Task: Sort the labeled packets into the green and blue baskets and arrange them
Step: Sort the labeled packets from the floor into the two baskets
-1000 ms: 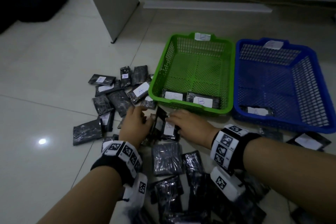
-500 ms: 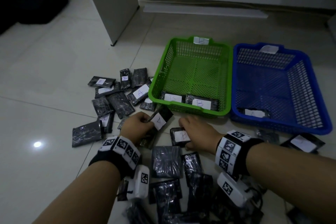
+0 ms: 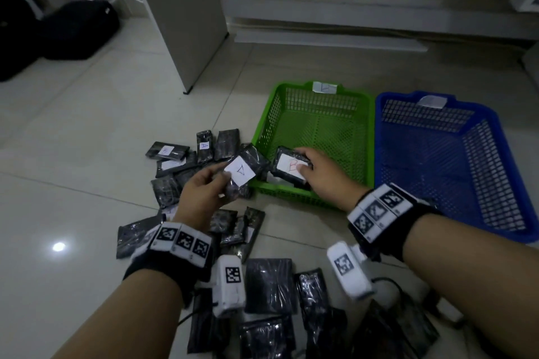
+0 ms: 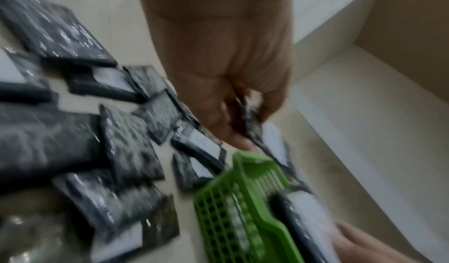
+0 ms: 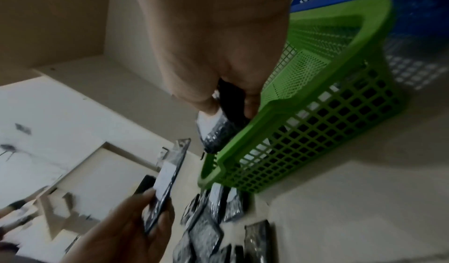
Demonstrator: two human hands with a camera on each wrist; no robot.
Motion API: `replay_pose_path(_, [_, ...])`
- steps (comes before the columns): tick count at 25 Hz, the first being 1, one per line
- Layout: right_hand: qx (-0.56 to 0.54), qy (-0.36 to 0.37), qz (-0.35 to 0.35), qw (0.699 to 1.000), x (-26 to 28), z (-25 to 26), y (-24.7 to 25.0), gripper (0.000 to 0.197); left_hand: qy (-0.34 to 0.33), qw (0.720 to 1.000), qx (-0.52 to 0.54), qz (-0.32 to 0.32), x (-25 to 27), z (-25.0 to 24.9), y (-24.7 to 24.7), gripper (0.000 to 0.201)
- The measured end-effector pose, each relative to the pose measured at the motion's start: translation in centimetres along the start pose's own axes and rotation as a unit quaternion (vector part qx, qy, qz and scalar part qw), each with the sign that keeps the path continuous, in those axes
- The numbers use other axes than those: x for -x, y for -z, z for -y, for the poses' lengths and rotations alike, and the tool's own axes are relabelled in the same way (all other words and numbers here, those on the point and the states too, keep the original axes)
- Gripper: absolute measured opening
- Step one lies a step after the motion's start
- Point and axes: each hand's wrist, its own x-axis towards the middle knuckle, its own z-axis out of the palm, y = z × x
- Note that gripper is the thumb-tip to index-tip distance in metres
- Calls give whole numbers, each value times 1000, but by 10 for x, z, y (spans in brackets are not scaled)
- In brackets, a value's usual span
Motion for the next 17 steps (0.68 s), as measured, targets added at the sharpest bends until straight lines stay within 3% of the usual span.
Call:
replay_pose_path(3, [19, -64, 17, 998, -26, -5, -10, 28, -29, 998, 42, -43, -4, 8, -11, 25])
replay_pose_path(8, [139, -43, 41, 988, -34, -15, -22, 33, -50, 995, 44, -76, -12, 11, -31, 26])
replay_pose_path(10, [107, -35, 19, 993, -25, -20, -11, 34, -56, 996, 17, -72, -19, 16, -42, 25])
replay_pose_path(13, [22, -45, -69, 996, 11, -33, 22, 29, -71, 995, -42, -50, -26, 20, -64, 28])
replay_pose_path(17, [50, -83, -232, 968, 81, -88, 92, 20, -83, 992, -91, 31, -17, 39, -140, 20])
